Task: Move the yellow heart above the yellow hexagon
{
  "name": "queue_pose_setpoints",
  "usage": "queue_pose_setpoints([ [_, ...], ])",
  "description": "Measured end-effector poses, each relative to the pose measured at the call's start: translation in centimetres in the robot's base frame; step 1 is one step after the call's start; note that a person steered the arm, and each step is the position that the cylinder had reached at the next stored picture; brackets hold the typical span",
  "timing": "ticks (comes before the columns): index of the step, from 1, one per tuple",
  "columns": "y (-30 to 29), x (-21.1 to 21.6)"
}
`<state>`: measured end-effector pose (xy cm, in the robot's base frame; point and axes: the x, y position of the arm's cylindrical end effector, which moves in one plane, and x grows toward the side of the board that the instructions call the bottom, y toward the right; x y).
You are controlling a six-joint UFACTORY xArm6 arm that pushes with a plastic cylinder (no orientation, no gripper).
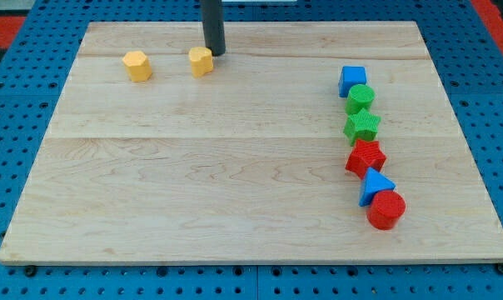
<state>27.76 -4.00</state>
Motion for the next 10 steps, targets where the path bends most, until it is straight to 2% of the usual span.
queue_pose_setpoints([
  [1,1.9,2.8],
  [2,-2.8,5.2],
  [3,-4.7,2.1],
  [4,-4.6,0.9],
  [5,-0.9,0.9],
  [6,0.1,-0.5],
  [7,-3.2,-2.6],
  [8,-7.3,-0.7],
  [9,-5.7,1.3],
  [10,-7.2,1.0],
])
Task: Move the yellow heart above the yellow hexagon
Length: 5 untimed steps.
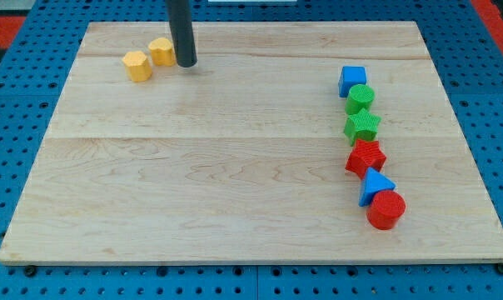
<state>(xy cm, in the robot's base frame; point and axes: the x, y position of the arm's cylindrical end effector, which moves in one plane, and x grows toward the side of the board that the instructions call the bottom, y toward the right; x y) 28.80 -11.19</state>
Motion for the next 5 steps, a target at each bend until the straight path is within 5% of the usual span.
queue_pose_setpoints([
  [2,-1.3,-3.4],
  [5,-3.5,-2.9],
])
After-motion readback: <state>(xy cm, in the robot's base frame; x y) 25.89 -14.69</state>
